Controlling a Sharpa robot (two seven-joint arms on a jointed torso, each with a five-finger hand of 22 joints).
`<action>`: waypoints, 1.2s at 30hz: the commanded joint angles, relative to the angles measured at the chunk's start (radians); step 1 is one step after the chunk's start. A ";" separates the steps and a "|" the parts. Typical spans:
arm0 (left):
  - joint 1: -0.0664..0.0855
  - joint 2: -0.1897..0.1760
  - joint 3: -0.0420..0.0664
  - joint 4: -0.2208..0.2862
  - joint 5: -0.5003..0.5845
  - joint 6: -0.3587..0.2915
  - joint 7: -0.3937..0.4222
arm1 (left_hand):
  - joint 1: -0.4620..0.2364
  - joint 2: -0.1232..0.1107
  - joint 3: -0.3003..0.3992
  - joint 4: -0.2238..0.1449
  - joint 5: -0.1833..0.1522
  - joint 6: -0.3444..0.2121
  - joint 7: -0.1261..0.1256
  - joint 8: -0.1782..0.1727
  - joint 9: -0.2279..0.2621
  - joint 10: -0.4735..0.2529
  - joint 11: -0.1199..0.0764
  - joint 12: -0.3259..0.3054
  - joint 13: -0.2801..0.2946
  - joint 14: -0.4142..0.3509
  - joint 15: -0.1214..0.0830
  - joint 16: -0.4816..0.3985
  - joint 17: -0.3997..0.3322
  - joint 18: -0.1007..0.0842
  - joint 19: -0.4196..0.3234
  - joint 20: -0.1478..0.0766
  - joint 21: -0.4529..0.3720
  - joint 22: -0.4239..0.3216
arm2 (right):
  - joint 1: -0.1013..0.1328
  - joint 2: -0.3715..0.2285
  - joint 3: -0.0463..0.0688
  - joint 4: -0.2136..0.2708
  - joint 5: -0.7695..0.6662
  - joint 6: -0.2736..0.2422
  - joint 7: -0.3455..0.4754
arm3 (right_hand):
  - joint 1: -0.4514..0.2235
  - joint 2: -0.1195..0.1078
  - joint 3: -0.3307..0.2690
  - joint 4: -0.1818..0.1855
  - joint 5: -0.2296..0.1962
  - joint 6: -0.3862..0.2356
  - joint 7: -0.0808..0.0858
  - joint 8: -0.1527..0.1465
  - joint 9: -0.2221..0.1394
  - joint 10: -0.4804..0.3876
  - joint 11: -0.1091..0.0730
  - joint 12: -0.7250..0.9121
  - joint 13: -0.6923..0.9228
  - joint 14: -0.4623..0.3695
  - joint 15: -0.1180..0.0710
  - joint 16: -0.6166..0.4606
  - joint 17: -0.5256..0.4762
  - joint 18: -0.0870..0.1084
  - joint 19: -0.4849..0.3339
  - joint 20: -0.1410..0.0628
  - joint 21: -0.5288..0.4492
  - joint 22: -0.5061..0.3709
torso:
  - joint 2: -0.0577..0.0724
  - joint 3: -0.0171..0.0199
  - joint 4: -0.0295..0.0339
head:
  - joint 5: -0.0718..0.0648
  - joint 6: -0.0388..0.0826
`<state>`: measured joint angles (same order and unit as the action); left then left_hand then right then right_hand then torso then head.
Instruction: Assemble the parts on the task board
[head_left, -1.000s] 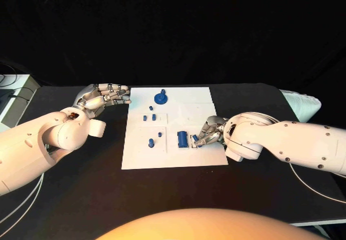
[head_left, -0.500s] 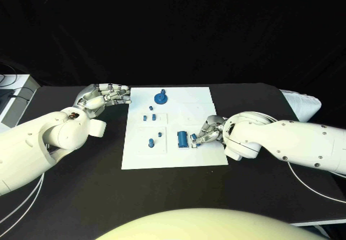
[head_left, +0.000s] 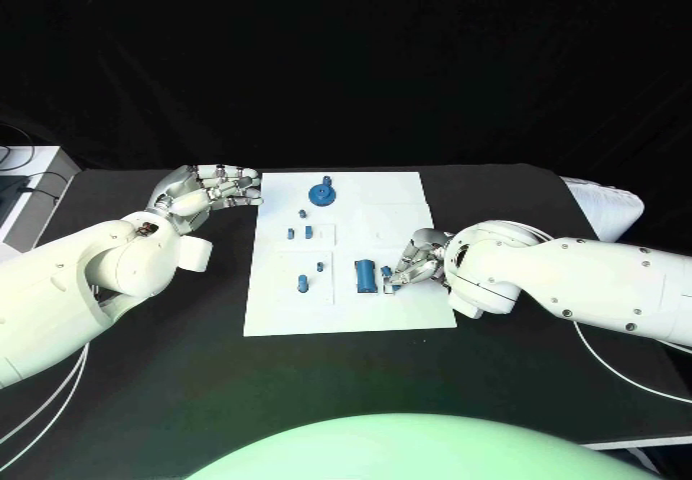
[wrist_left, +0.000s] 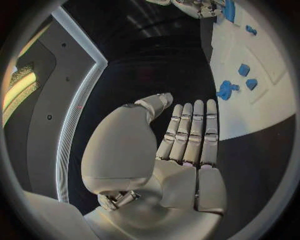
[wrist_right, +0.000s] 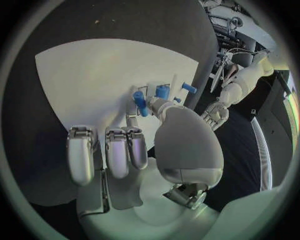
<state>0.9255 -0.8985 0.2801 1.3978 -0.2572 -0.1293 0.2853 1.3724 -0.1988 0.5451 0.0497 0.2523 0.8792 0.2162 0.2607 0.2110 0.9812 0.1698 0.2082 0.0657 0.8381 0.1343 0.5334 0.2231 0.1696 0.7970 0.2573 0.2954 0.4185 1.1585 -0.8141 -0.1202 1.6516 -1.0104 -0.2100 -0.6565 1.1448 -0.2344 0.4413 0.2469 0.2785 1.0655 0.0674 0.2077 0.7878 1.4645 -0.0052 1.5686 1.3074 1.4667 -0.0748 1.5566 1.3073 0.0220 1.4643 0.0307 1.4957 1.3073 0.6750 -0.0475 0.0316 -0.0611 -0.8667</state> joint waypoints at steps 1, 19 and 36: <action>0.000 0.001 0.001 0.001 0.005 0.016 0.004 | 0.006 0.000 0.002 0.003 0.001 -0.002 0.002 -0.005 -0.001 0.001 0.003 0.003 -0.001 -0.001 0.004 -0.006 0.000 0.010 0.007 -0.003 -0.001 -0.001 | -0.002 0.000 -0.001 0.002 -0.011 0.026 0.003 | -0.012 0.002 -0.012 0.003 -0.008 0.004 0.003 -0.003 -0.001 0.106 0.000 0.002 0.263 0.093 0.005 -0.003 0.215 -0.007 0.090 0.003 -0.007 0.243 | 0.000 -0.0001 -0.0005 | 0.001 -0.002; 0.000 0.003 0.001 -0.001 0.005 0.017 0.004 | 0.005 0.000 0.002 0.005 0.001 -0.002 0.002 -0.005 -0.001 0.001 0.004 0.002 -0.001 -0.002 0.005 -0.007 0.000 0.010 0.008 -0.003 -0.003 -0.002 | -0.003 -0.003 -0.001 0.009 -0.015 0.018 0.011 | -0.044 0.010 -0.080 0.044 -0.022 0.008 0.003 -0.004 -0.004 0.106 0.000 0.002 0.263 0.093 0.005 -0.004 0.214 -0.006 0.090 0.003 -0.009 0.243 | 0.000 0.0002 -0.0001 | 0.000 -0.004; 0.000 0.003 0.001 -0.004 0.005 0.016 0.003 | 0.005 0.000 0.002 0.005 0.001 -0.002 0.002 -0.005 -0.001 0.001 0.004 0.002 -0.001 -0.002 0.005 -0.007 0.000 0.010 0.008 -0.003 -0.003 -0.002 | -0.006 -0.026 -0.001 0.044 -0.026 -0.005 0.028 | -0.072 0.020 -0.134 0.044 0.012 0.009 0.000 -0.004 -0.003 0.106 -0.002 0.002 0.263 0.093 0.004 -0.003 0.217 -0.007 0.090 0.002 -0.009 0.243 | 0.001 0.0004 -0.0007 | 0.003 -0.006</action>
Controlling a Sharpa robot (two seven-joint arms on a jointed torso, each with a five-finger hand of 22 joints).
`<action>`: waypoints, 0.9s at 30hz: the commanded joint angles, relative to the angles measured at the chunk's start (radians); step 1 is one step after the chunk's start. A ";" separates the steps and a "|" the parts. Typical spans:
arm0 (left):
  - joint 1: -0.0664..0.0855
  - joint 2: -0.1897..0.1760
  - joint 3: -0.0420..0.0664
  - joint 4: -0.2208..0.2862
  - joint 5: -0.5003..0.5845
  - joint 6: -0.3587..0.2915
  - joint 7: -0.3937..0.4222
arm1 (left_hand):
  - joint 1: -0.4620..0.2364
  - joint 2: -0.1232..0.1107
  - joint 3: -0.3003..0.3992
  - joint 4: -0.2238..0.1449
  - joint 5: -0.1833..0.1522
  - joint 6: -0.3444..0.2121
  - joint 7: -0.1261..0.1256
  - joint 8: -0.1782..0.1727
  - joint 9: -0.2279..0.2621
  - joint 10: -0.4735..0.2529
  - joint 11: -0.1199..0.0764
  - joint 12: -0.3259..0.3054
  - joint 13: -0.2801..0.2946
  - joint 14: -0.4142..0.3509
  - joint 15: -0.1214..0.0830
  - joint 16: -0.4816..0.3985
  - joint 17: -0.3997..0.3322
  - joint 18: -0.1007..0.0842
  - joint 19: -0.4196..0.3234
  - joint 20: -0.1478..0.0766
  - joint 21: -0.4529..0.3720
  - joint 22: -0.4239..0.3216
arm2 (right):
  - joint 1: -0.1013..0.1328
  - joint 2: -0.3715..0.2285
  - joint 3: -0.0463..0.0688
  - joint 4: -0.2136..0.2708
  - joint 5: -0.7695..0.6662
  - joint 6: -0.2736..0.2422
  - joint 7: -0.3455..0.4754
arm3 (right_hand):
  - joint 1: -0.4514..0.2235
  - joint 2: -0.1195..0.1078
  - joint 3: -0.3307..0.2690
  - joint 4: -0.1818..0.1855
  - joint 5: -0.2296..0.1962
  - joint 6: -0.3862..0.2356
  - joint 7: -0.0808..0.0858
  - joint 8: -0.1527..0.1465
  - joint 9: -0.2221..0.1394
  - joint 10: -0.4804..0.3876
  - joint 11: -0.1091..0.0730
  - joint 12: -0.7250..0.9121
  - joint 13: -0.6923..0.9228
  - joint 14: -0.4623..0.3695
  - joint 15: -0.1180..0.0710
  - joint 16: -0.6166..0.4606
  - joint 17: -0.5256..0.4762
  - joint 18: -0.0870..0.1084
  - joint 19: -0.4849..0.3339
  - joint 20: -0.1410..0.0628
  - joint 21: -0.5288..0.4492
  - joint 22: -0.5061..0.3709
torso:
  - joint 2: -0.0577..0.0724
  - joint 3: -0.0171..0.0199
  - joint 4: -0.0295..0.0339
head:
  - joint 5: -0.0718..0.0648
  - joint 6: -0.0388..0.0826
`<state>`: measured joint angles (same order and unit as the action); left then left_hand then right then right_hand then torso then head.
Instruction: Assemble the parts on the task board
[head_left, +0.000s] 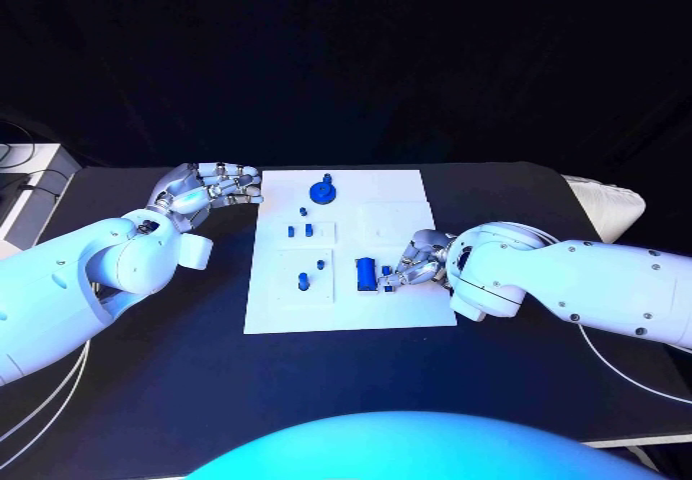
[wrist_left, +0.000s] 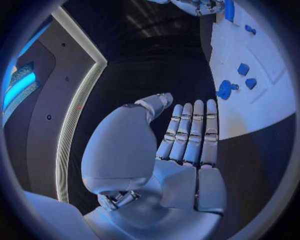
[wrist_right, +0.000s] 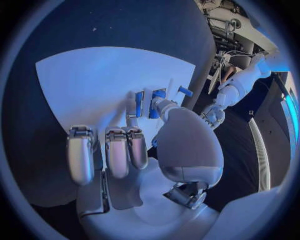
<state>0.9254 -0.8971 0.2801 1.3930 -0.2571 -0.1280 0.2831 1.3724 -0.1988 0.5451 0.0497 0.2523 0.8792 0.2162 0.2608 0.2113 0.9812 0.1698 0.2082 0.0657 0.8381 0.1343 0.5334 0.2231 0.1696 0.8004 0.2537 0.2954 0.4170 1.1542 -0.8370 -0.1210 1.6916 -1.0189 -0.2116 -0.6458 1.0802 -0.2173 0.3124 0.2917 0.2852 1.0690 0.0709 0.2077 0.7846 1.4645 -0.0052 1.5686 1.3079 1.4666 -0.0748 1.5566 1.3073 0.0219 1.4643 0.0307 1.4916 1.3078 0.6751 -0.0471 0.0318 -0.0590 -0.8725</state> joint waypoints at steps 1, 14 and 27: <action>0.000 0.002 0.001 0.001 0.005 0.015 0.005 | 0.005 0.000 0.002 0.006 0.001 -0.002 0.003 -0.005 -0.002 0.000 0.004 0.002 -0.001 -0.002 0.005 -0.007 0.000 0.010 0.005 0.000 -0.005 -0.002 | -0.001 -0.004 0.000 0.004 -0.020 -0.004 0.017 | -0.007 0.003 -0.005 0.000 0.005 0.006 -0.003 -0.004 0.000 0.106 -0.002 0.002 0.263 0.093 0.004 -0.003 0.217 -0.007 0.090 0.002 -0.004 0.242 | 0.000 -0.0001 -0.0014 | 0.002 0.000; -0.002 0.003 0.001 -0.001 0.005 0.015 0.007 | 0.005 0.000 0.002 0.006 0.001 -0.002 0.003 -0.005 -0.002 0.000 0.004 0.002 -0.001 -0.002 0.005 -0.007 0.000 0.010 0.005 0.000 -0.005 -0.002 | -0.003 -0.027 0.000 -0.005 -0.065 -0.012 0.032 | 0.084 0.012 -0.010 -0.024 -0.034 0.004 -0.004 -0.006 -0.002 0.106 -0.003 0.002 0.263 0.093 0.003 -0.003 0.216 -0.007 0.090 0.001 -0.004 0.242 | 0.000 0.0010 -0.0018 | 0.000 0.001; -0.008 0.012 0.001 -0.004 0.043 -0.005 0.041 | 0.007 0.003 0.004 0.007 0.001 0.002 0.000 -0.003 -0.002 0.008 0.001 0.006 0.000 0.004 0.003 -0.004 0.002 0.011 0.008 0.000 -0.009 -0.005 | -0.004 -0.061 0.001 -0.054 0.162 -0.193 0.362 | 0.146 0.028 -0.005 -0.017 -0.021 -0.033 0.014 -0.037 -0.020 0.097 0.012 -0.018 0.254 0.085 0.015 -0.016 0.183 0.009 0.071 0.009 -0.094 0.220 | -0.013 0.0002 -0.0109 | 0.002 0.031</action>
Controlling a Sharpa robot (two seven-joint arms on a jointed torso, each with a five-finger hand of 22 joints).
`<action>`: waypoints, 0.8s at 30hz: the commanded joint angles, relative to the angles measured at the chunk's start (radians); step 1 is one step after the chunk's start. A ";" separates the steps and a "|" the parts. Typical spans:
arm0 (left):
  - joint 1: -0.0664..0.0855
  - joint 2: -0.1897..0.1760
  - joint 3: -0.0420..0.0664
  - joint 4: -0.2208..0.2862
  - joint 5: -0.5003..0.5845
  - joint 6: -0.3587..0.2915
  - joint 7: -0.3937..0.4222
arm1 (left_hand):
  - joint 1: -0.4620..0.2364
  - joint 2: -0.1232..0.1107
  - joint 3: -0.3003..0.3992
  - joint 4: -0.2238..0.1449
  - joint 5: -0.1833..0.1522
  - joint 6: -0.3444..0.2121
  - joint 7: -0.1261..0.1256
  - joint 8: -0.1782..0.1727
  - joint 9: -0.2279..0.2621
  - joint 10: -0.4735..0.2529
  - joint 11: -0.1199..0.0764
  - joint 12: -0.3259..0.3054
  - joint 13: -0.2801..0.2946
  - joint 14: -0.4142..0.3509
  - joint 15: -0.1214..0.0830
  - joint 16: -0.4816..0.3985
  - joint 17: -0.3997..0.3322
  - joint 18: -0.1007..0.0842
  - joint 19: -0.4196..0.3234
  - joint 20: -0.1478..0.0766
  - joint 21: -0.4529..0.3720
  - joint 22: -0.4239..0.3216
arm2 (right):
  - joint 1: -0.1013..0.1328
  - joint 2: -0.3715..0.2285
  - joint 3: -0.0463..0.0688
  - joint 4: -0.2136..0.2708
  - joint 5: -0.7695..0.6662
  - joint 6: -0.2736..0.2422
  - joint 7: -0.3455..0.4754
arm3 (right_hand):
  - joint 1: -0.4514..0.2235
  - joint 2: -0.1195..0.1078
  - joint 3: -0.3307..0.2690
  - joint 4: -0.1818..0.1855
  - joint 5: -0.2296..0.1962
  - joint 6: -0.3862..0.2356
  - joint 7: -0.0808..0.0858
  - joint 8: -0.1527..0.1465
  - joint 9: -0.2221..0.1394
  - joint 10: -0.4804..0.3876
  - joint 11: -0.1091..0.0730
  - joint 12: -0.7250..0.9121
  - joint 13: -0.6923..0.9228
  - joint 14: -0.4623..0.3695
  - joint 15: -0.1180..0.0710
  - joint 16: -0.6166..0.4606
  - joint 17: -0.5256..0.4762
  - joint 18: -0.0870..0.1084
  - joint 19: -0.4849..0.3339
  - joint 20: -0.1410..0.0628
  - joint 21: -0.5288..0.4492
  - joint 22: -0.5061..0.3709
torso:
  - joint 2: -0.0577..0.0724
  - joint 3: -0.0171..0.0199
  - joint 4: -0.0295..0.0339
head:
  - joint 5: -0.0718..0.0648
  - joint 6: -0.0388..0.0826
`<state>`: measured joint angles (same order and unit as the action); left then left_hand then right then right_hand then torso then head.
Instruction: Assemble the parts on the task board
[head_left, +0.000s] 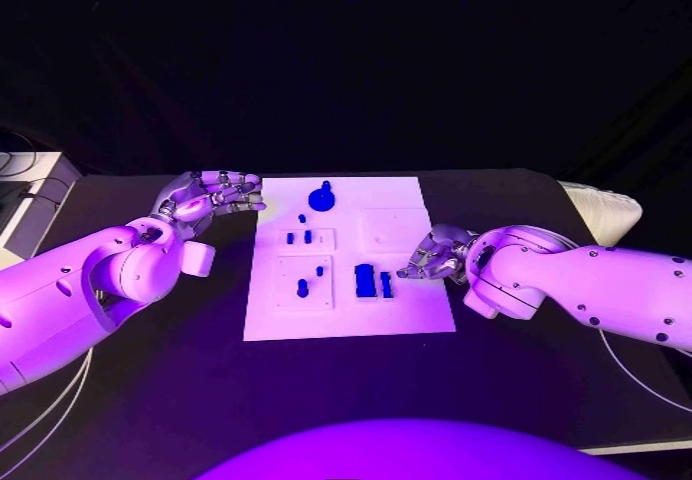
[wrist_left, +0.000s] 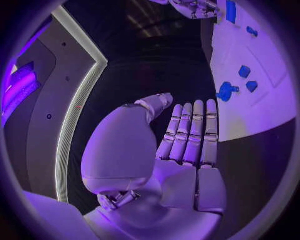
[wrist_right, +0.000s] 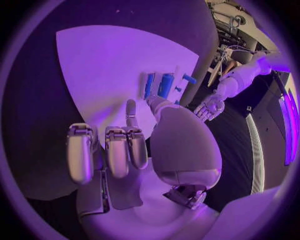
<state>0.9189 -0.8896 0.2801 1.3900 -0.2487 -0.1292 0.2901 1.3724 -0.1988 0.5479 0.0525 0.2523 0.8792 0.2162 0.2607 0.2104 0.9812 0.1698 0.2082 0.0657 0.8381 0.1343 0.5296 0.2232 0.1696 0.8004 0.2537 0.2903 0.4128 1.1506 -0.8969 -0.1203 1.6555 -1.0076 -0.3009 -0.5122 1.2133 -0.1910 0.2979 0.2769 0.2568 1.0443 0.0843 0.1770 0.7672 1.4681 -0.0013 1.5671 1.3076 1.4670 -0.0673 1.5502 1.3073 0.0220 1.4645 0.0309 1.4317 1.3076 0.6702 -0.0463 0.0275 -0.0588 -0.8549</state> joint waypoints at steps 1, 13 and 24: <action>-0.003 0.006 0.001 -0.003 0.044 -0.011 0.041 | 0.007 0.004 0.002 0.005 0.001 0.002 0.000 -0.002 -0.001 0.010 0.000 0.007 0.000 0.007 0.002 0.001 0.002 0.011 0.009 0.000 -0.005 -0.002 | -0.001 0.000 0.001 -0.034 0.203 -0.121 0.293 | 0.018 0.003 0.011 -0.003 0.009 -0.010 0.002 -0.008 -0.003 0.089 0.009 -0.026 0.250 0.083 0.008 -0.013 0.175 0.012 0.067 0.010 -0.051 0.216 | -0.010 -0.0008 -0.0087 | 0.003 0.020; -0.012 0.084 0.001 -0.096 0.116 -0.106 0.124 | -0.007 -0.014 0.016 0.037 -0.007 -0.042 -0.038 -0.025 -0.018 0.055 0.006 -0.076 -0.003 0.024 0.011 -0.140 -0.022 0.010 0.025 0.006 -0.061 -0.045 | -0.002 0.125 0.018 -0.375 0.628 -0.180 0.822 | 0.137 -0.014 0.140 -0.059 0.001 -0.108 0.066 -0.048 -0.052 -0.424 0.068 -0.961 -0.320 -0.286 0.064 -0.624 -0.615 0.158 -0.247 0.066 -1.196 -0.250 | -0.051 -0.0017 -0.0307 | 0.024 0.114; -0.013 0.158 0.003 -0.199 0.095 -0.167 0.164 | 0.004 0.002 -0.139 0.094 -0.009 -0.057 -0.063 -0.074 -0.040 -0.049 0.034 -0.146 -0.003 -0.038 0.052 -0.323 -0.082 -0.003 -0.028 0.035 -0.217 -0.175 | -0.021 0.223 0.038 -0.536 0.685 -0.129 0.952 | 0.112 -0.011 0.255 -0.142 -0.066 -0.114 0.112 -0.109 -0.217 -0.376 0.133 -1.400 -1.019 -0.405 0.149 -1.150 -0.883 0.161 -0.423 0.157 -1.368 -0.654 | -0.067 0.0094 -0.0344 | 0.040 0.177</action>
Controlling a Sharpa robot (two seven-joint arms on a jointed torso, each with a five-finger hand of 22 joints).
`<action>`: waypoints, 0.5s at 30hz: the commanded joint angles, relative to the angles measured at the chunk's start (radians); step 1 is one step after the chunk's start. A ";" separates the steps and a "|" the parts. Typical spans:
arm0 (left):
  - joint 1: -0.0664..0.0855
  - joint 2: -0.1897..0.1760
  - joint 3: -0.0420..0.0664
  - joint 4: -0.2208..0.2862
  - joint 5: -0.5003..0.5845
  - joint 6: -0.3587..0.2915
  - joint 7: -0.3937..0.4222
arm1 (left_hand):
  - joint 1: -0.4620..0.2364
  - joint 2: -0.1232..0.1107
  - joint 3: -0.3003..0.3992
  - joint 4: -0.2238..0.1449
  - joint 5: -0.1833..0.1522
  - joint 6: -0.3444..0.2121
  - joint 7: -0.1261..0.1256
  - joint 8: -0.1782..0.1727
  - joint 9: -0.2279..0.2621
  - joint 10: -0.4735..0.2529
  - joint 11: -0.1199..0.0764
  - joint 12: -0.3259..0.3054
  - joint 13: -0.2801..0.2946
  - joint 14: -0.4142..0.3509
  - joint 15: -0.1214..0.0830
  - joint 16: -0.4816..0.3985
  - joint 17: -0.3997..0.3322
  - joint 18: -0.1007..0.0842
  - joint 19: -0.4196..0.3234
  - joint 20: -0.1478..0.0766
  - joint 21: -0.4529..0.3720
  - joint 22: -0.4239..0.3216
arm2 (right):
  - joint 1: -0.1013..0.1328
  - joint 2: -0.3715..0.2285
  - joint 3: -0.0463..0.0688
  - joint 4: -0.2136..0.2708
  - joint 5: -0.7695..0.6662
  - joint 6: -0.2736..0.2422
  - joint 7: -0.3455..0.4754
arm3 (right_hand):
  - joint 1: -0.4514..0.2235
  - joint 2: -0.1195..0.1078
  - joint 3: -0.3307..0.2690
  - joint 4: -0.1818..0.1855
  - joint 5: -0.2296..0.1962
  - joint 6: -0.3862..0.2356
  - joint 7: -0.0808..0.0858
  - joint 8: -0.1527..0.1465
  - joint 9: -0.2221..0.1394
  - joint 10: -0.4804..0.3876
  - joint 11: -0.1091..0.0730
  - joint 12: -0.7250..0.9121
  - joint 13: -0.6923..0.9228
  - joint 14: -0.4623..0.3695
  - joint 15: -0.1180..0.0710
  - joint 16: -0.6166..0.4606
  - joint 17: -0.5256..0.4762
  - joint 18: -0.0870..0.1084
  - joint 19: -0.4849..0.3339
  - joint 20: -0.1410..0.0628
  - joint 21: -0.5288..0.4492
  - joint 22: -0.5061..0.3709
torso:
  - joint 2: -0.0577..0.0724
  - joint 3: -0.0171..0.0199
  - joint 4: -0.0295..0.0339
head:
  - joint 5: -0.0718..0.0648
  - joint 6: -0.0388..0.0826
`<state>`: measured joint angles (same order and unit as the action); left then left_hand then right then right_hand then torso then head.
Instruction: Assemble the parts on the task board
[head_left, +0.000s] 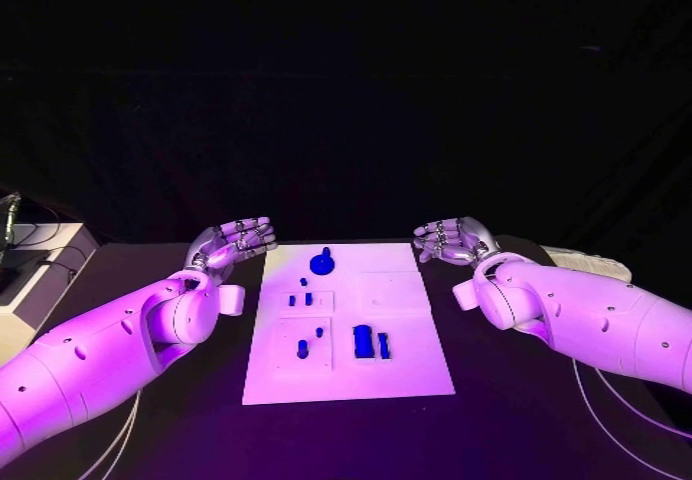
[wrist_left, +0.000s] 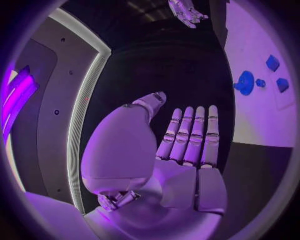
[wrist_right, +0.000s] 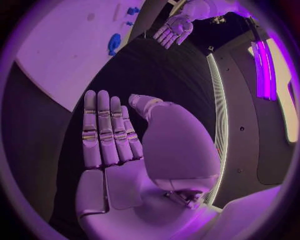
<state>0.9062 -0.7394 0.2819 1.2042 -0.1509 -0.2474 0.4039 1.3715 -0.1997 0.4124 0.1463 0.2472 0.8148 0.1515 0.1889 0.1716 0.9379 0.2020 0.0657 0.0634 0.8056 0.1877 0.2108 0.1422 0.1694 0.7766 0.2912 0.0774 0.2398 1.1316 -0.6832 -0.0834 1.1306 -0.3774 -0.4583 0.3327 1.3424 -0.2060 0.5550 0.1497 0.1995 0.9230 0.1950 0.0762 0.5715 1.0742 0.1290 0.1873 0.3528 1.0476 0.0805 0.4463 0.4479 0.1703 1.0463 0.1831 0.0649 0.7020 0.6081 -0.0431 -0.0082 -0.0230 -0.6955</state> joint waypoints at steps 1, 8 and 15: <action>0.000 0.003 0.000 -0.004 0.000 -0.004 0.002 | -0.411 0.200 -0.412 -0.146 -0.247 -0.815 -0.152 -0.189 -0.172 -0.938 -0.202 -0.066 -0.063 -0.806 -0.188 -0.211 -0.142 -0.169 -0.777 -0.291 -0.077 -0.240 | 0.000 0.003 0.001 -0.004 0.004 0.001 0.008 | -0.405 0.206 -0.555 -0.150 -0.199 -0.923 -0.195 -0.076 -0.572 -0.317 -0.129 -0.187 -0.353 -0.310 -0.080 -0.446 -0.448 -0.170 -0.314 -0.183 -0.065 -0.702 | -0.001 0.0006 0.0000 | 0.000 0.003; 0.017 -0.003 -0.034 0.040 0.018 -0.066 0.016 | -0.616 0.200 -0.412 -0.146 -0.247 -0.815 -0.152 -0.189 -0.172 -0.938 -0.202 -0.066 -0.063 -0.806 -0.188 -0.211 -0.142 -0.169 -0.777 -0.291 -0.077 -0.240 | -0.012 -0.011 0.012 0.059 0.057 -0.043 0.033 | -0.615 0.206 -0.555 -0.150 -0.199 -0.923 -0.195 -0.076 -0.572 -1.074 -0.129 -0.187 -0.353 -1.048 -0.080 -0.446 -0.448 -0.170 -1.046 -0.183 -0.065 -0.702 | -0.019 0.0132 0.0024 | 0.007 0.030; 0.062 -0.016 -0.121 0.154 0.065 -0.226 0.051 | -1.371 0.200 -0.412 -0.146 -0.247 -0.815 -0.152 -0.189 -0.172 -0.938 -0.202 -0.066 -0.063 -0.806 -0.188 -0.211 -0.142 -0.169 -0.777 -0.291 -0.077 -0.240 | -0.041 -0.047 0.042 0.219 0.191 -0.156 0.098 | -1.342 0.206 -0.555 -0.150 -0.199 -0.923 -0.195 -0.076 -0.572 -1.074 -0.129 -0.187 -0.353 -1.048 -0.080 -0.446 -0.448 -0.170 -1.046 -0.183 -0.065 -0.702 | -0.058 0.0388 0.0074 | 0.021 0.086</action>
<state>0.9635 -0.7554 0.1600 1.3419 -0.1247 -0.3590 0.4151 0.4368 -0.0191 0.0410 0.0147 0.0241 0.0825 0.0150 0.0194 0.0172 0.0936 0.0195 0.0113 0.0065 0.0796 0.0187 0.0208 0.0141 0.0261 0.0771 0.0288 0.0126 0.0234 1.0941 -0.7272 -0.0420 1.3289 -0.2809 -0.5325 0.3674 0.3742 -0.0194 0.0550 0.0130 0.0191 0.0918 0.0193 0.0108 0.0540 0.1612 0.0131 0.0200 0.0280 0.1476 0.0081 0.0393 0.0417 0.0310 0.1366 0.0189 0.0103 0.0640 0.5701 -0.0174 -0.0033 -0.0062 -0.6280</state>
